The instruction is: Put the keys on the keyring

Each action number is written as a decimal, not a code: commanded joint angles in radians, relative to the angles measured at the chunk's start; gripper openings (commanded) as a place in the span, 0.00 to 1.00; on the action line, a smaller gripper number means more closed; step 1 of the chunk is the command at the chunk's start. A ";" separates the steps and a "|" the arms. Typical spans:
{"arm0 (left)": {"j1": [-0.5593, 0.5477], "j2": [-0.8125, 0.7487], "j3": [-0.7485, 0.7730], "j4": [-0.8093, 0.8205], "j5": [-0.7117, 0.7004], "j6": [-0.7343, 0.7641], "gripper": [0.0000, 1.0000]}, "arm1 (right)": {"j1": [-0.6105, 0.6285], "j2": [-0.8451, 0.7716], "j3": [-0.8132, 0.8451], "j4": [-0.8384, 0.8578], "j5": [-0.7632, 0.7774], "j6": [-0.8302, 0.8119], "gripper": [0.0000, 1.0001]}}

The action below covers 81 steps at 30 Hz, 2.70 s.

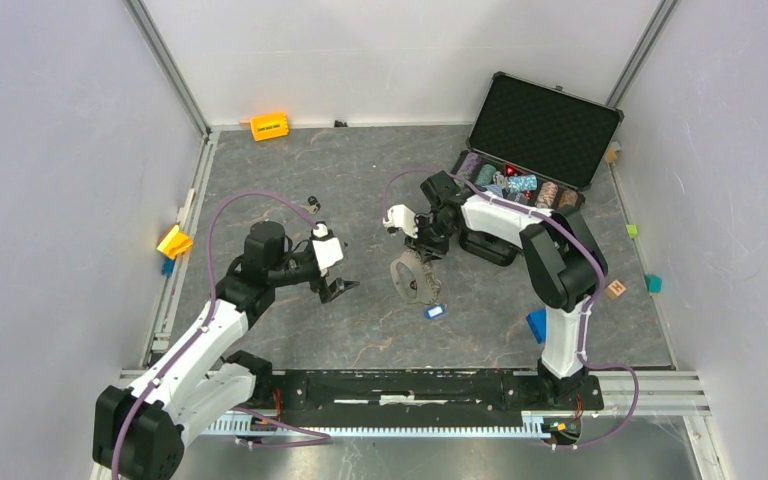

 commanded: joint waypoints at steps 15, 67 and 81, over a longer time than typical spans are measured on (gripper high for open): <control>-0.002 -0.011 -0.002 0.005 0.013 0.049 0.94 | -0.018 -0.115 -0.007 -0.054 -0.037 -0.049 0.00; -0.001 -0.009 -0.007 0.002 0.016 0.068 0.94 | 0.000 -0.246 -0.226 0.058 0.085 -0.149 0.26; -0.001 -0.003 -0.010 0.002 0.014 0.072 0.94 | 0.000 -0.210 -0.214 0.072 0.111 -0.188 0.24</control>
